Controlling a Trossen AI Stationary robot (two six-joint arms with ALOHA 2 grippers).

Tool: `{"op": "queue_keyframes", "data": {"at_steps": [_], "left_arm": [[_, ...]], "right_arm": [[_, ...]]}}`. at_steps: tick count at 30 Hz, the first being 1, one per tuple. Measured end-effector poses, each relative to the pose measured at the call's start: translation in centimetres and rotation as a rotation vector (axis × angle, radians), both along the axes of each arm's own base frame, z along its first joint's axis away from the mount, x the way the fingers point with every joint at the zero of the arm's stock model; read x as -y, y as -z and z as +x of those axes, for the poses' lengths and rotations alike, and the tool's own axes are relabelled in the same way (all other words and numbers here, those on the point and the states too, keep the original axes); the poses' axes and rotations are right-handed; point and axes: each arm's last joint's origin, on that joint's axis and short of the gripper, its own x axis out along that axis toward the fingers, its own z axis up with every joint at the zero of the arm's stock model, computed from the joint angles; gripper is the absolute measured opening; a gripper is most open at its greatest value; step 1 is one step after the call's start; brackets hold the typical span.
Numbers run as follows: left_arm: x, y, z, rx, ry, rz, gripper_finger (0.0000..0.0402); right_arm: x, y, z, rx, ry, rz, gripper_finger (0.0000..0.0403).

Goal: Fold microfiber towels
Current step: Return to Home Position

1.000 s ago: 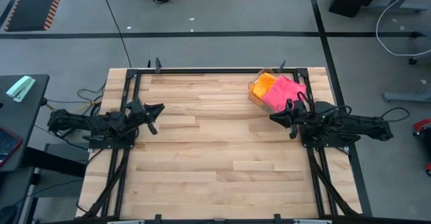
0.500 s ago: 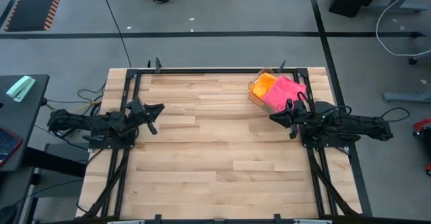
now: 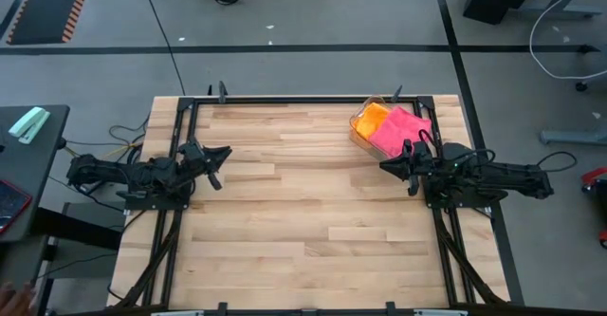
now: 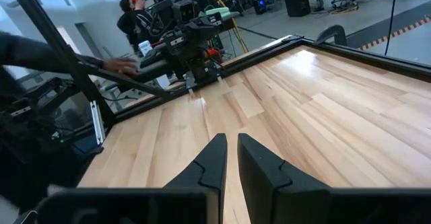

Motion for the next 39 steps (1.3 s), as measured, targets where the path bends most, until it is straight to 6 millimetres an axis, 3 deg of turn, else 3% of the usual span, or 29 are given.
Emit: {"op": "queue_keyframes", "data": {"at_steps": [39], "left_arm": [[0.00, 0.05, 0.01, -0.001, 0.000, 0.000, 0.0059]], "right_arm": [[0.00, 0.02, 0.01, 0.000, 0.000, 0.000, 0.0045]]}}
